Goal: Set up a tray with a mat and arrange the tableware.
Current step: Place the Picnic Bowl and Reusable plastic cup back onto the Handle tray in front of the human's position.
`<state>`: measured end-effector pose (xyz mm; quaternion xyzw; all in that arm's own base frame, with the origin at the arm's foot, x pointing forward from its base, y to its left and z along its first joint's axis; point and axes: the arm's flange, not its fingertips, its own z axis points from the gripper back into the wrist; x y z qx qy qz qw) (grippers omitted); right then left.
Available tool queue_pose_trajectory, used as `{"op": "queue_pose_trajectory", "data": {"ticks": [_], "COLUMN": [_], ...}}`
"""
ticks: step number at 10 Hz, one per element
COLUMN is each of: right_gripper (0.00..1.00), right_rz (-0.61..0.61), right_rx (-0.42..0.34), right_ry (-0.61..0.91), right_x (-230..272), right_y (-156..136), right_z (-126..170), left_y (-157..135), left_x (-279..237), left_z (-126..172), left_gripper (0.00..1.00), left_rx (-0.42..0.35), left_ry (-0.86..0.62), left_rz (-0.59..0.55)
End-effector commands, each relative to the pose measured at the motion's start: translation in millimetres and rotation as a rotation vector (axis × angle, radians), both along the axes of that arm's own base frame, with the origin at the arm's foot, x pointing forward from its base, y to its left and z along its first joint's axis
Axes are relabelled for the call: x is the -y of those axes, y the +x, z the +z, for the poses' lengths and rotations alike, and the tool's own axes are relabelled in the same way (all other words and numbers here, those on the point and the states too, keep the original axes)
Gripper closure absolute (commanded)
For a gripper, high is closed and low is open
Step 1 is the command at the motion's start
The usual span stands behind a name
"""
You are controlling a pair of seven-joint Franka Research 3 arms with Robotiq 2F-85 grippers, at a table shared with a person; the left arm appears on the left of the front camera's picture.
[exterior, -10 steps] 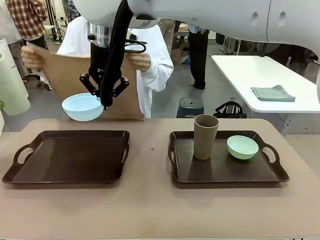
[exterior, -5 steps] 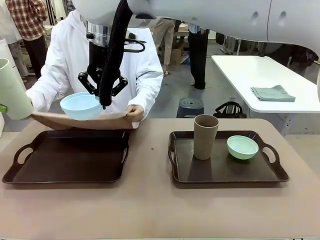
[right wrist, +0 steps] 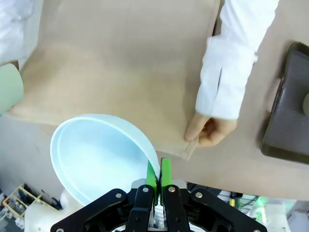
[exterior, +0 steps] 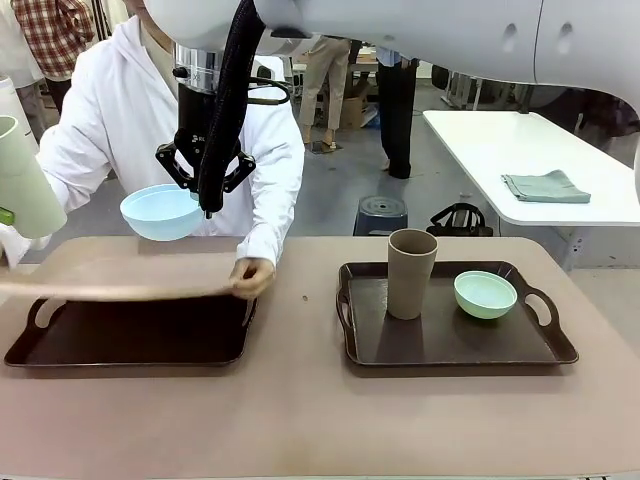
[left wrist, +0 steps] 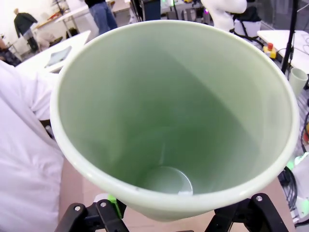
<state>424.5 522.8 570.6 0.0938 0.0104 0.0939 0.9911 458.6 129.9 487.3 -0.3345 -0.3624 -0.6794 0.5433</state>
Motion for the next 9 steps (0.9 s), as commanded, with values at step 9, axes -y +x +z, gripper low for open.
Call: {"op": "queue_pose_trajectory", "data": {"ticks": [9], "right_gripper": [1.0], "right_rz": [0.006], "right_rx": [0.01], "right_ry": [0.01], "right_x": [-0.5], "right_y": [-0.3], "right_z": [2.9], "left_y": [-1.2], "left_x": [0.2], "left_z": [4.3], "left_gripper": [1.0], "left_rx": [0.012], "left_ry": [0.001], "left_rz": [-0.003]}}
